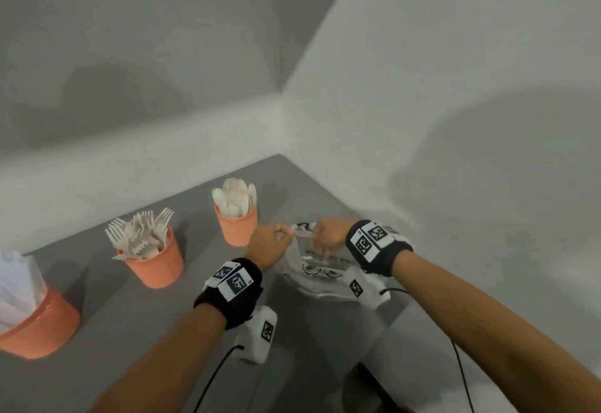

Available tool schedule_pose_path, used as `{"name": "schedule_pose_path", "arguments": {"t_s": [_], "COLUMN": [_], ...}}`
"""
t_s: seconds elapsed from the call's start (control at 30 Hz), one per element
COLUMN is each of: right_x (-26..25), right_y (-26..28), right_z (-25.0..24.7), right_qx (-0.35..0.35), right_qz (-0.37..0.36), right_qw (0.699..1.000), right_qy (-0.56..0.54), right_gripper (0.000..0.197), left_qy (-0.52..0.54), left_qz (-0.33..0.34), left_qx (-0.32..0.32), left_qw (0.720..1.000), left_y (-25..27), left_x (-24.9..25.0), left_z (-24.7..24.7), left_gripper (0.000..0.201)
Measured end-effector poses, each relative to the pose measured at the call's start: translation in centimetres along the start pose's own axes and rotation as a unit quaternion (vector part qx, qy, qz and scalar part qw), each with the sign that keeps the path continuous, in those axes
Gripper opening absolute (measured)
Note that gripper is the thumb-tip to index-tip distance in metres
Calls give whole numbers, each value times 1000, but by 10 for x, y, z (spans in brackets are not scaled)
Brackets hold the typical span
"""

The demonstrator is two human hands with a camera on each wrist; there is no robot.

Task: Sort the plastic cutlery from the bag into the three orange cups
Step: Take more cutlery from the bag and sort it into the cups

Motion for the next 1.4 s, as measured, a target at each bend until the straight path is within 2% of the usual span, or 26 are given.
{"name": "schedule_pose_path", "arguments": {"t_s": [0.03,0.07,0.1,0.2,0.27,0.37,0.5,0.6,0.7,0.87,0.97,1.13,1.3,1.37,1.4], "right_x": [9,19,29,57,65,62,51,52,57,61,62,61,53,48,46], "right_y": [1,1,-3,-10,-14,-21,-26,-29,-31,-35,-40,-37,-37,-30,-26], "right_z": [7,14,24,51,60,67,74,80,80,76,71,77,76,68,61], "right_qx": [32,60,65,36,37,72,112,89,100,97,125,127,64,49,65], "right_qz": [1,3,11,55,65,38,7,25,42,52,52,62,20,-6,-25], "right_qw": [998,994,991,987,988,989,988,994,993,993,990,988,997,999,997], "right_qy": [51,89,115,147,134,124,106,67,40,39,50,55,-25,-18,13], "right_gripper": [14,20,29,35,45,55,43,42,29,39,38,28,54,63,66], "left_qy": [-14,-25,-27,-50,-73,-108,-122,-132,-143,-157,-173,-203,-226,-232,-231], "left_qz": [-16,-34,-50,-94,-100,-73,-56,-43,-48,-61,-62,-76,-80,-104,-113], "left_qx": [-18,-33,-44,-66,-62,-62,-86,-96,-107,-90,-76,-78,-61,-67,-68], "left_qw": [1000,999,997,992,990,990,987,986,983,982,980,973,969,965,964], "left_y": [3,5,7,17,21,28,35,38,40,37,30,26,25,24,22], "left_x": [-3,-7,-12,-24,-30,-26,-24,-21,-21,-19,-16,-17,-18,-23,-27], "left_z": [14,26,36,52,51,49,50,48,45,37,34,40,37,32,30], "left_gripper": [21,20,20,29,35,46,51,49,48,53,51,43,41,44,45]}}
Point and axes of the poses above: each hand's wrist, its own y-axis away from the middle knuckle, its own z-axis out of the palm, x = y × z, the point moved 8 cm from there along -y, towards the middle knuckle, and after that the axes turned 3 degrees about -y, right-handed, at the moved point
